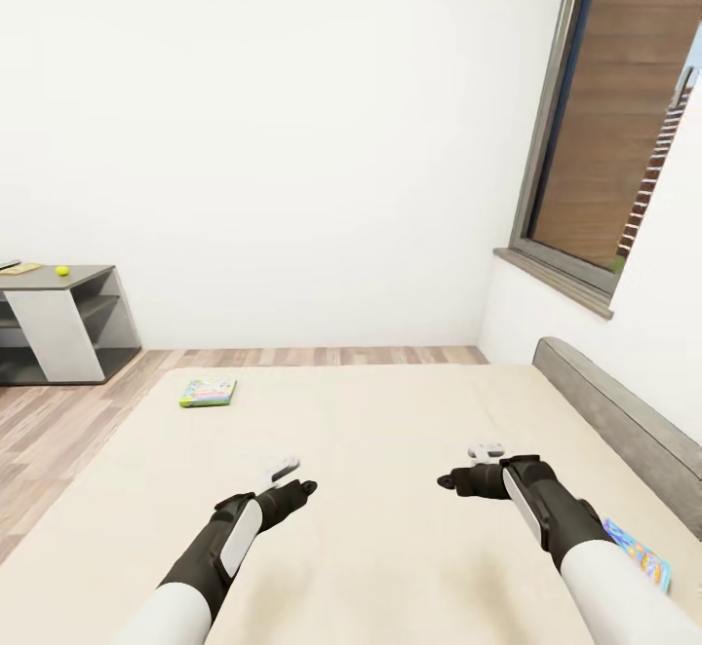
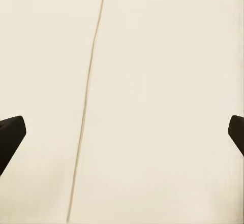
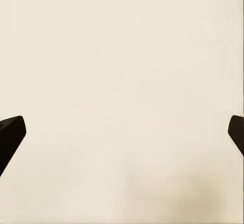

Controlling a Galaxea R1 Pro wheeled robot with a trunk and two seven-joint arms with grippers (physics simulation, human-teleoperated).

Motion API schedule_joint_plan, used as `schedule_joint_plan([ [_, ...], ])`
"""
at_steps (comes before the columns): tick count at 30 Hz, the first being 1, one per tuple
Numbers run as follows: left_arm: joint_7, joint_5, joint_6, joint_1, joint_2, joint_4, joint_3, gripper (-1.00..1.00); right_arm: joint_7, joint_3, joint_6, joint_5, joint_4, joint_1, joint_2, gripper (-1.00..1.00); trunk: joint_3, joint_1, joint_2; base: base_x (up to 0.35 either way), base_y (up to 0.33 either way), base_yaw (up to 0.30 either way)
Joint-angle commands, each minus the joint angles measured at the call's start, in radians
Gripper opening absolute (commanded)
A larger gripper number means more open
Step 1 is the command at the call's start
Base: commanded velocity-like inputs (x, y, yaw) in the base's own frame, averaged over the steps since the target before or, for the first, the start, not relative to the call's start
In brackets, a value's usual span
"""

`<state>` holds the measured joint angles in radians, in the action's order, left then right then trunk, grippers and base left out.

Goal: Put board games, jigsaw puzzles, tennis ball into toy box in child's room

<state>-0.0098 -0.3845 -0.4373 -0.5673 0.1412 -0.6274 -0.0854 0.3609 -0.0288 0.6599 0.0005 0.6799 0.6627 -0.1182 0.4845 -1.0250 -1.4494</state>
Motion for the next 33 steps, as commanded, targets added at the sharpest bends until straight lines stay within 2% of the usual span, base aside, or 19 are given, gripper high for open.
schedule_joint_plan([
  [1,-0.001,-0.005,-0.008,0.0,0.001,-0.002,-0.007,1.0,0.002,-0.003,0.003,0.001,0.001,0.0,-0.001,1.0,0.001,0.0,-0.001,0.0,-0.298,0.0],
  [20,-0.002,-0.005,-0.008,0.0,0.001,-0.001,-0.007,1.0,0.003,-0.003,-0.001,0.001,0.001,-0.003,-0.003,1.0,0.001,0.0,-0.001,0.0,-0.278,0.0],
  [26,0.001,-0.005,0.001,0.021,-0.027,-0.025,-0.005,1.0,0.005,-0.003,-0.028,-0.001,-0.007,-0.011,0.01,1.0,0.001,0.0,-0.001,0.0,-0.024,0.0],
  [33,0.001,-0.005,0.001,0.021,-0.029,-0.025,-0.005,1.0,0.005,-0.003,-0.028,-0.001,-0.007,-0.011,0.01,1.0,0.001,0.0,-0.001,0.0,0.0,0.0],
])
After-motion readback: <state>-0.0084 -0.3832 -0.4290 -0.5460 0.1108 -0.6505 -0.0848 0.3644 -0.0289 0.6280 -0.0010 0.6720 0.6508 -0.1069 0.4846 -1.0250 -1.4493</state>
